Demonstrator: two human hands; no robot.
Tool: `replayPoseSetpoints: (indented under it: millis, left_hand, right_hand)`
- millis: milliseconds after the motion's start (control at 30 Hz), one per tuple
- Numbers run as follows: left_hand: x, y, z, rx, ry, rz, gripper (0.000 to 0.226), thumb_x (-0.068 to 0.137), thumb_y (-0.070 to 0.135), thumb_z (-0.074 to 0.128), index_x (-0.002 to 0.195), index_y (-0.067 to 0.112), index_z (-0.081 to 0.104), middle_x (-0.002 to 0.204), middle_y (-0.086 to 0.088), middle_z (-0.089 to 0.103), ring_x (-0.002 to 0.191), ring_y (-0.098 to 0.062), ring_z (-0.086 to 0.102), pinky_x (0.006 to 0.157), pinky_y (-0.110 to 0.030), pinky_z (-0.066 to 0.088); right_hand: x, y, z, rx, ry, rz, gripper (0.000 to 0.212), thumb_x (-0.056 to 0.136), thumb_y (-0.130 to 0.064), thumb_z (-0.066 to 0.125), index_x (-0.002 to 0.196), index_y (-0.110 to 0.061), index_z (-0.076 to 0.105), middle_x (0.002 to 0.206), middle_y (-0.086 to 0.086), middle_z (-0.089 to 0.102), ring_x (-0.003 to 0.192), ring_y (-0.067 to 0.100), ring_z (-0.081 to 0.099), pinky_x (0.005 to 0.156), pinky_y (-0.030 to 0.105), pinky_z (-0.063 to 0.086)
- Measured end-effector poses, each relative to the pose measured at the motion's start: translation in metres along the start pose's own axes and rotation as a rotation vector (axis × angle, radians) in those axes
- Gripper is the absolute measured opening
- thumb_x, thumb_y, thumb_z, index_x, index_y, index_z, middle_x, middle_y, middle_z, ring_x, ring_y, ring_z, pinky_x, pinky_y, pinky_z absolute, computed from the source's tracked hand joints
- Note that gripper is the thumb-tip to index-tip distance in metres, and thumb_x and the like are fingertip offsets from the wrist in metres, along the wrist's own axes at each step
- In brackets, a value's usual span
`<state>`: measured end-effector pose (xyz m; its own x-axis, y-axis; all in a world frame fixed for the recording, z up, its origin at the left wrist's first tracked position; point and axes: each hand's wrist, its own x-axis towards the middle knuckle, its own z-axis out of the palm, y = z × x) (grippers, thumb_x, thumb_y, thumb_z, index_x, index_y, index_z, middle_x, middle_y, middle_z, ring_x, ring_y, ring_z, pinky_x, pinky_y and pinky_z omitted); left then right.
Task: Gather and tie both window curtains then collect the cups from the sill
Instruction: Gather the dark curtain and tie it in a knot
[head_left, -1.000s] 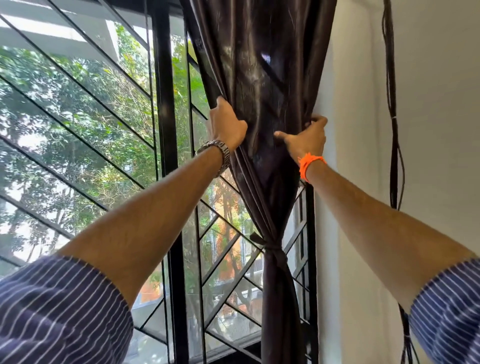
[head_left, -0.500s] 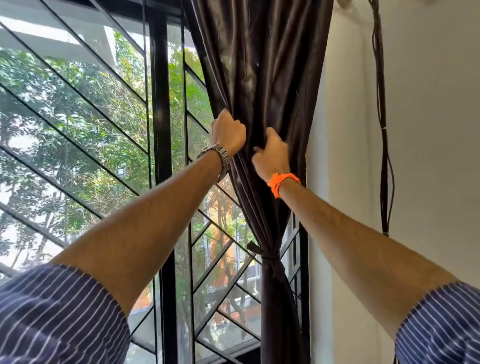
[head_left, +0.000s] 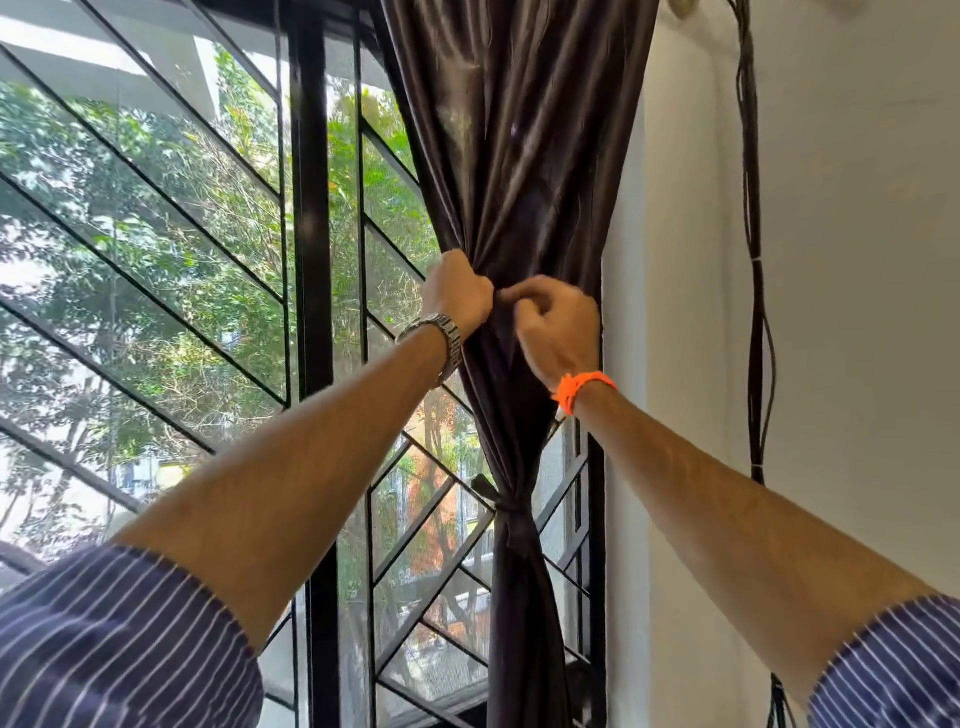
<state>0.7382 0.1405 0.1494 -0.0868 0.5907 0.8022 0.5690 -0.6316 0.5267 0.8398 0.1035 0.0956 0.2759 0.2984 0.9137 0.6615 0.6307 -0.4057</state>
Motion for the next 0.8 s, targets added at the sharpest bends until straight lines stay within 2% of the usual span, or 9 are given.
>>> replayPoseSetpoints:
  millis: [100, 200, 267, 333, 400, 500, 633, 733, 800]
  left_hand:
    - [0.001, -0.007, 0.001, 0.025, 0.008, 0.052, 0.013, 0.087, 0.006, 0.048, 0.096, 0.001, 0.055, 0.101, -0.017, 0.060, 0.077, -0.025, 0.049, 0.065, -0.032, 0.036]
    - [0.003, -0.010, -0.002, 0.015, -0.004, 0.073, 0.001, 0.088, 0.007, 0.049, 0.087, 0.006, 0.049, 0.098, -0.016, 0.058, 0.077, -0.025, 0.049, 0.065, -0.033, 0.037]
    - [0.003, -0.009, -0.002, 0.029, -0.015, 0.078, 0.003, 0.088, 0.006, 0.048, 0.085, 0.008, 0.046, 0.099, -0.017, 0.058, 0.077, -0.026, 0.049, 0.066, -0.034, 0.037]
    - [0.002, -0.009, -0.001, 0.040, -0.038, 0.078, 0.002, 0.087, 0.007, 0.047, 0.087, 0.008, 0.046, 0.102, -0.018, 0.058, 0.081, -0.029, 0.051, 0.067, -0.035, 0.039]
    - [0.002, -0.009, 0.000, 0.031, -0.061, 0.078, 0.003, 0.086, 0.006, 0.046, 0.088, 0.007, 0.046, 0.100, -0.018, 0.057, 0.083, -0.031, 0.053, 0.067, -0.036, 0.041]
    - [0.004, -0.009, 0.002, -0.013, -0.094, 0.066, 0.003, 0.082, 0.007, 0.046, 0.084, 0.009, 0.044, 0.096, -0.015, 0.055, 0.081, -0.031, 0.052, 0.066, -0.037, 0.043]
    - [0.002, -0.001, 0.002, -0.111, -0.097, 0.025, 0.008, 0.083, 0.016, 0.048, 0.085, 0.008, 0.050, 0.096, -0.016, 0.058, 0.081, -0.031, 0.053, 0.064, -0.036, 0.042]
    - [0.003, 0.002, -0.006, -0.324, -0.081, -0.096, 0.024, 0.084, 0.014, 0.046, 0.093, -0.003, 0.061, 0.102, -0.025, 0.063, 0.089, -0.035, 0.059, 0.073, -0.040, 0.046]
    - [0.001, 0.003, -0.013, -0.484, -0.096, -0.127, 0.029, 0.079, 0.025, 0.045, 0.074, 0.000, 0.060, 0.086, -0.024, 0.062, 0.075, -0.031, 0.053, 0.067, -0.040, 0.041]
  right_hand:
    - [0.022, 0.015, -0.016, -0.060, 0.332, 0.200, 0.037, 0.070, -0.023, 0.064, 0.107, -0.026, 0.062, 0.092, -0.005, 0.071, 0.088, 0.016, 0.068, 0.080, 0.025, 0.052]
    - [0.041, 0.033, -0.020, 0.027, 0.256, 0.492, 0.089, 0.066, -0.032, 0.083, 0.140, -0.014, 0.036, 0.129, 0.014, 0.058, 0.121, 0.030, 0.055, 0.105, 0.037, 0.043]
    - [0.041, 0.041, -0.016, 0.132, 0.135, 0.557, 0.102, 0.069, -0.024, 0.084, 0.149, -0.011, 0.022, 0.142, 0.017, 0.047, 0.130, 0.031, 0.048, 0.111, 0.038, 0.038]
    - [0.038, 0.044, -0.011, 0.180, 0.058, 0.500, 0.089, 0.078, -0.007, 0.074, 0.150, -0.011, 0.023, 0.143, 0.014, 0.048, 0.129, 0.028, 0.050, 0.110, 0.030, 0.039]
    - [0.034, 0.037, -0.005, 0.118, 0.056, 0.335, 0.072, 0.080, 0.008, 0.056, 0.146, -0.012, 0.037, 0.132, 0.009, 0.059, 0.119, 0.023, 0.058, 0.097, 0.010, 0.041]
    - [0.026, 0.013, 0.007, 0.103, -0.070, 0.087, 0.061, 0.077, 0.006, 0.046, 0.133, -0.016, 0.054, 0.113, 0.002, 0.068, 0.099, 0.013, 0.064, 0.076, -0.005, 0.043]
    - [0.015, -0.014, 0.028, 0.002, -0.234, -0.034, 0.050, 0.081, -0.001, 0.047, 0.128, -0.016, 0.057, 0.102, 0.011, 0.071, 0.090, 0.022, 0.065, 0.072, 0.023, 0.052]
    - [0.008, -0.021, 0.030, 0.021, -0.226, -0.044, 0.055, 0.076, 0.007, 0.045, 0.126, -0.010, 0.059, 0.099, 0.015, 0.070, 0.084, 0.020, 0.062, 0.067, 0.021, 0.047]
    - [0.005, -0.023, 0.028, 0.044, -0.241, -0.037, 0.056, 0.076, 0.004, 0.044, 0.127, -0.014, 0.058, 0.097, 0.010, 0.070, 0.082, 0.019, 0.064, 0.067, 0.025, 0.052]
